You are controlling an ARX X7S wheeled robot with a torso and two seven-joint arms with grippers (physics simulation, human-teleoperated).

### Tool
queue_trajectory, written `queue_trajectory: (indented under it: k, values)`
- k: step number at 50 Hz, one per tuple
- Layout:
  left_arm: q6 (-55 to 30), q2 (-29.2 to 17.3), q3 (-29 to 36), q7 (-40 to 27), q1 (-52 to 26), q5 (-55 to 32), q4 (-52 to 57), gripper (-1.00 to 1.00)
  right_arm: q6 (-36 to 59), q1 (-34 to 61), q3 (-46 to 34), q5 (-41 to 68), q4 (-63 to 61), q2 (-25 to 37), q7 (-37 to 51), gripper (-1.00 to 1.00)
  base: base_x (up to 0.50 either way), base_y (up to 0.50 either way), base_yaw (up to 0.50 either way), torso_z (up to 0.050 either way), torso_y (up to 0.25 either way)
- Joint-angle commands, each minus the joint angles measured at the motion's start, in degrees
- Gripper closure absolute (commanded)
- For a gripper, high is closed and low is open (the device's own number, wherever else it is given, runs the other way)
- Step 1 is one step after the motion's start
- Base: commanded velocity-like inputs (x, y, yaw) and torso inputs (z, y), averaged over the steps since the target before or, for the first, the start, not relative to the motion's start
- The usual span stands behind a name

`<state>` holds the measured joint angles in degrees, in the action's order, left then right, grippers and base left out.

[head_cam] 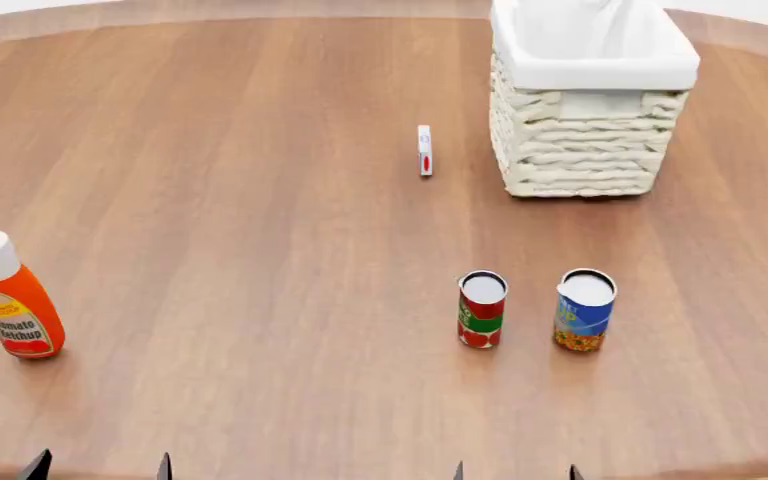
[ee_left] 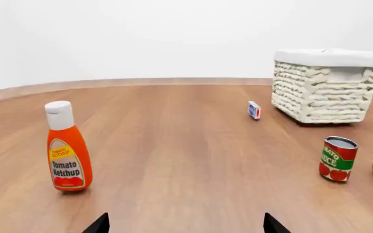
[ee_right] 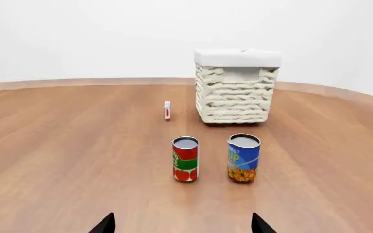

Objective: Pick up the tomato sauce, and put it in the basket.

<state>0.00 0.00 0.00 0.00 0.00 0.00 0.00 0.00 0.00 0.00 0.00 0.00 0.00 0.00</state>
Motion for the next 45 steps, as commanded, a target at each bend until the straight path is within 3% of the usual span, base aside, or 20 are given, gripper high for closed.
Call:
queue_trajectory:
  k: [1,12,14,18,31,43,45]
  values:
    - [0.0,-0.6,0.6,-0.6,0.0,-0.6,0.0,-1.0,0.0,0.0,-0.7,0.5,0.0,0.5,0.7,-1.0,0.0,0.0,0.0,0.0,0.0]
    - [2.8,-2.3,2.4,-2.3,0.8,-4.4,1.3,-1.0,-0.5,-0.1,-3.6,1.8,-0.9,2.7,2.2,-1.0,0.0,0.0,0.0,0.0,0.0]
    - [3.5,-2.6,2.1,-2.0,0.6,-6.1,1.5,-1.0,0.1,-0.4,-4.3,0.3,-3.2,3.2,3.3,-1.0,0.0,0.0,0.0,0.0,0.0]
    - [5.4,-3.4,4.0,-4.4,1.0,-1.3,3.5,-1.0,6.5,-0.6,-5.1,0.3,-12.4,4.1,3.3,-1.0,0.0,0.0,0.0,0.0,0.0]
    - [-19.5,-6.3,-1.2,-7.7,2.0,-7.8,39.5,-1.0,30.2,0.1,-7.7,-1.3,-42.2,6.6,3.4,-1.0,0.0,0.0,0.0,0.0,0.0]
    - [-31.1,-8.6,-3.9,-9.8,-2.3,-11.8,50.6,-1.0,44.1,4.6,-8.7,-2.4,-55.6,7.0,4.6,-1.0,0.0,0.0,0.0,0.0,0.0]
    - [-34.7,-7.9,-8.3,-8.6,-3.4,-20.0,53.4,-1.0,48.0,6.2,-8.5,-2.7,-58.0,7.0,4.7,-1.0,0.0,0.0,0.0,0.0,0.0]
